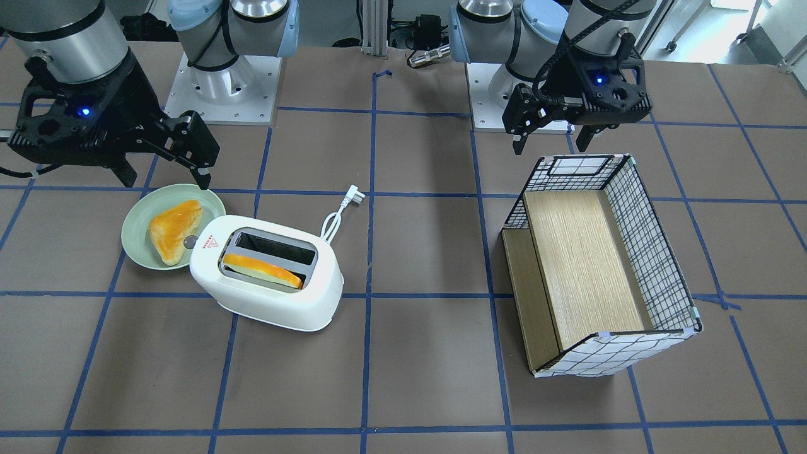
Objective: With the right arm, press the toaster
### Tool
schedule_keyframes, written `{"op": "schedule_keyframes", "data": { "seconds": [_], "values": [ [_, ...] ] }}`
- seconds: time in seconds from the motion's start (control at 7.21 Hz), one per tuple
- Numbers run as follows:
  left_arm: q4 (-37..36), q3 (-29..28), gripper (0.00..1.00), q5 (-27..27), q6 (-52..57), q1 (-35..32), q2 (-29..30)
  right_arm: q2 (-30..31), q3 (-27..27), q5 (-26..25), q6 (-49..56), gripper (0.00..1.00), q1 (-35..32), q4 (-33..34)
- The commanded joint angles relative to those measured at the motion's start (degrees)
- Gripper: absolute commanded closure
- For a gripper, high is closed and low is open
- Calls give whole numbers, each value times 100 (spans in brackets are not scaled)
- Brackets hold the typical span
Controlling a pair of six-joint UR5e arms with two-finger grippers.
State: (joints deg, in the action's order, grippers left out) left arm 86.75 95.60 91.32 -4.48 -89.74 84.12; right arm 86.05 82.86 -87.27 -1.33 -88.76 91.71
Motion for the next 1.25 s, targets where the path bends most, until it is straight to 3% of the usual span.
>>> {"op": "schedule_keyframes", "data": {
  "seconds": [0.0,0.28,0.42,1.11],
  "values": [
    [0,-6,0,0,0,0,0,43,-7,-71,63,0,0,284],
    [0,2,0,0,0,0,0,43,63,-124,931,0,17,225],
    [0,2,0,0,0,0,0,43,63,-107,550,0,8,242],
    [0,2,0,0,0,0,0,43,63,-106,555,0,8,242]
  ]
}}
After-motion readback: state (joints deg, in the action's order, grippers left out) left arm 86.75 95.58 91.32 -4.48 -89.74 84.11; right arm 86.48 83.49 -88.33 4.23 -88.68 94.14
